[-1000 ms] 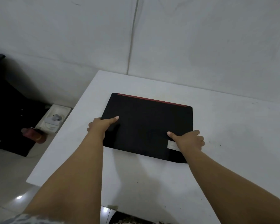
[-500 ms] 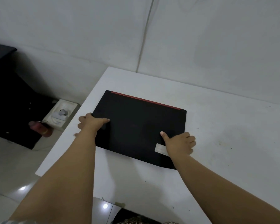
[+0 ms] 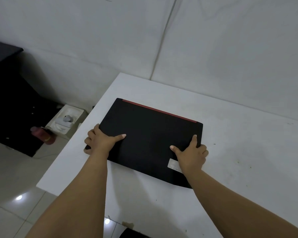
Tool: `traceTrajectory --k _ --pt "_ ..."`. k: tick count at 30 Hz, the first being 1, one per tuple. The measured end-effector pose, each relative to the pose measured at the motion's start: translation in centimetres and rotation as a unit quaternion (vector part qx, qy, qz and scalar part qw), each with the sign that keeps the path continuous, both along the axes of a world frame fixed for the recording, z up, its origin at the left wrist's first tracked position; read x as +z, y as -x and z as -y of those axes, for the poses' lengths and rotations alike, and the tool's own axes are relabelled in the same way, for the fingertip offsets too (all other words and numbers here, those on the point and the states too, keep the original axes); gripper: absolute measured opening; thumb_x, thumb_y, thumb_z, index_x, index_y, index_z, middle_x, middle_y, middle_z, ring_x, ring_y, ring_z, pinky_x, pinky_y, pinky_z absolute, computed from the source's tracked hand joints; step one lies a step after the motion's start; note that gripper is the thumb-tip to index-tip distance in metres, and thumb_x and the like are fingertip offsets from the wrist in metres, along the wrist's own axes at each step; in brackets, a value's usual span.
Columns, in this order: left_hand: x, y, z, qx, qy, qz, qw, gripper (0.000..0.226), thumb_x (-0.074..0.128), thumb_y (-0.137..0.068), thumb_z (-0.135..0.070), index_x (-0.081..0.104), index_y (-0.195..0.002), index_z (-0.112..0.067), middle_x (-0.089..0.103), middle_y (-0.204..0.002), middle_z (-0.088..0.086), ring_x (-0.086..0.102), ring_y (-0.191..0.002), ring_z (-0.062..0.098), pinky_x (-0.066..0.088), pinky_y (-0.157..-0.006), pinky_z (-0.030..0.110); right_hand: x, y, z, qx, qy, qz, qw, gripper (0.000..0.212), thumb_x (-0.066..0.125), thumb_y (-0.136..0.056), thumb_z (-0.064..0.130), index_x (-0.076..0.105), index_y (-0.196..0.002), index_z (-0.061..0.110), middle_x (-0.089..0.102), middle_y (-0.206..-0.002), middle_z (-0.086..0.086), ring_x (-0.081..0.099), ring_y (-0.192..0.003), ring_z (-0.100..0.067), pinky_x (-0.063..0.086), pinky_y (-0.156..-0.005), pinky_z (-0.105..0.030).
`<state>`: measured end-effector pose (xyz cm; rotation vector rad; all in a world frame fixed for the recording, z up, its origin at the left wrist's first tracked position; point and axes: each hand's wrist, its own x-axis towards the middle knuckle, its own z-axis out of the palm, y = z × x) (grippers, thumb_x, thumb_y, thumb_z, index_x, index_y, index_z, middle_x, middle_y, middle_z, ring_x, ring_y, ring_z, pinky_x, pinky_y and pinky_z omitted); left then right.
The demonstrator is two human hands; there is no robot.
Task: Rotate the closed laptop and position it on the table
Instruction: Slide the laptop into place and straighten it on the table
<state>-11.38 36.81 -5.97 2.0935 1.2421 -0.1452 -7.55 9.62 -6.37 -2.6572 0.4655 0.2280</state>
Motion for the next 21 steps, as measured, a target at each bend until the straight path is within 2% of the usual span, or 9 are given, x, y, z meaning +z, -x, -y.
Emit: traceTrajectory --k 11,17,21 --pt "0.2 -0.7 -0.7 -0.003 0.006 0.004 1.0 0.124 0.088 -0.048 -0.063 0.025 -0.149 -0.028 0.027 -0.154 0.008 0.029 -0.14 0.038 0.032 -0.104 0.066 0.2 -0.4 -0.6 -0.018 -0.015 -0.008 1.0 0.105 0.066 -0.074 0.066 0.014 -0.154 0.021 0.038 -0.138 -0.02 0.038 -0.126 -0.034 0.038 -0.104 -0.043" --pt "0.2 -1.8 -1.9 -0.02 0.017 0.022 0.999 0.12 0.089 -0.054 -0.056 0.025 -0.151 -0.024 0.026 -0.156 0.01 0.028 -0.141 0.04 0.034 -0.11 0.066 0.9 -2.2 -1.2 0.007 -0.031 -0.035 0.999 0.108 0.066 -0.075 0.066 0.008 -0.155 0.021 0.032 -0.143 -0.023 0.033 -0.132 -0.037 0.038 -0.108 -0.046" --pt "-0.3 -0.6 -0.9 -0.008 -0.002 0.045 0.999 0.119 0.085 -0.061 -0.056 0.02 -0.156 -0.026 0.019 -0.164 0.008 0.021 -0.15 0.038 0.026 -0.117 0.063 1.1 -1.4 -0.9 0.052 -0.028 -0.055 0.997 0.11 0.067 -0.072 0.068 0.007 -0.154 0.029 0.017 -0.152 -0.022 0.025 -0.139 -0.039 0.035 -0.112 -0.049"
